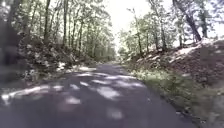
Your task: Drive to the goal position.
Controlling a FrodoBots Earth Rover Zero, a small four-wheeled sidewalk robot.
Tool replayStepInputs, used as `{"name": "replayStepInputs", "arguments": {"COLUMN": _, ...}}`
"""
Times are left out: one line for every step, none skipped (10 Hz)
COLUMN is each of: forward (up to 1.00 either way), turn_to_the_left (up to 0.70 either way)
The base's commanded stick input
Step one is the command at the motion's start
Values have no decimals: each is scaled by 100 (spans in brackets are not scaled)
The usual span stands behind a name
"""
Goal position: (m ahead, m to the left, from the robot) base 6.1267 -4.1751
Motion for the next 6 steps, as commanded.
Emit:
{"name": "replayStepInputs", "arguments": {"forward": 45, "turn_to_the_left": 0}}
{"name": "replayStepInputs", "arguments": {"forward": 45, "turn_to_the_left": 0}}
{"name": "replayStepInputs", "arguments": {"forward": 45, "turn_to_the_left": 0}}
{"name": "replayStepInputs", "arguments": {"forward": 45, "turn_to_the_left": 0}}
{"name": "replayStepInputs", "arguments": {"forward": 45, "turn_to_the_left": 0}}
{"name": "replayStepInputs", "arguments": {"forward": 45, "turn_to_the_left": 0}}
